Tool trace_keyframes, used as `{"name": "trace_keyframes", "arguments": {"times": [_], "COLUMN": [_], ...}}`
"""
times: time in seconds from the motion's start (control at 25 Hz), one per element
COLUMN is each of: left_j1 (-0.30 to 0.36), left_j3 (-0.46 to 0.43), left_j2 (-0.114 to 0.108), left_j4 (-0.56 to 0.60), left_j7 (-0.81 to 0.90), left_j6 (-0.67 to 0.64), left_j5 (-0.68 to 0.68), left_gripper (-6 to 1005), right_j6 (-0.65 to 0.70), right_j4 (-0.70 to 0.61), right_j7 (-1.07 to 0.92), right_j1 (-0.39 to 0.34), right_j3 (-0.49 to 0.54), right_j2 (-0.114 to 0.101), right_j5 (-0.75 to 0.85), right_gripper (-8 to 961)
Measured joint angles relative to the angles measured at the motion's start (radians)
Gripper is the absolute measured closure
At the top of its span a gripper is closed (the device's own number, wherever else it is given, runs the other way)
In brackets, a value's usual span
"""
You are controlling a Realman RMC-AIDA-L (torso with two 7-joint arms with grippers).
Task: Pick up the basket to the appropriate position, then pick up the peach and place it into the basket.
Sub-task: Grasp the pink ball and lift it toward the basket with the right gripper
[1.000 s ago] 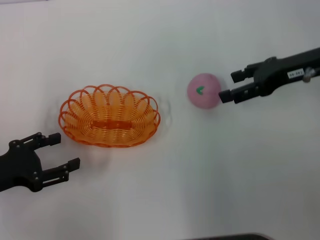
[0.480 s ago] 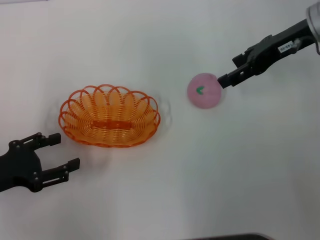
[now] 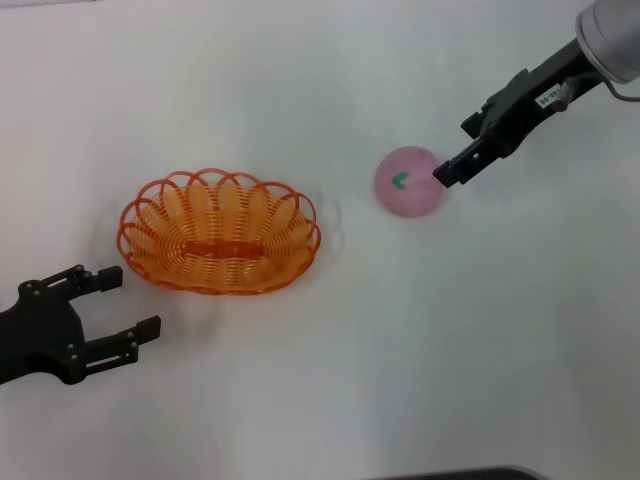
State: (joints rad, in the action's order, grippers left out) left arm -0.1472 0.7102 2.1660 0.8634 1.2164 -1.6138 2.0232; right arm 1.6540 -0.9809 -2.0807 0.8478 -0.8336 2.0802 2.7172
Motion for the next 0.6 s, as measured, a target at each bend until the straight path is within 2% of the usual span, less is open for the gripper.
{"name": "trace_keyframes", "arguments": {"times": [0.6], "left_j1": [0.000], "left_j3": [0.005], "left_j2": [0.000], "left_j4": [-0.001], "left_j7": [-0.002], "left_j6": [0.000], "left_j5": [0.000], "left_gripper": [188], "right_j6": [-0.070], "right_j4": [0.005], "right_j7": [-0.019], "right_j1": [0.020], "right_j3": [-0.127], "right_j2": [0.007], "right_j5": [0.001], "right_gripper": [22]}}
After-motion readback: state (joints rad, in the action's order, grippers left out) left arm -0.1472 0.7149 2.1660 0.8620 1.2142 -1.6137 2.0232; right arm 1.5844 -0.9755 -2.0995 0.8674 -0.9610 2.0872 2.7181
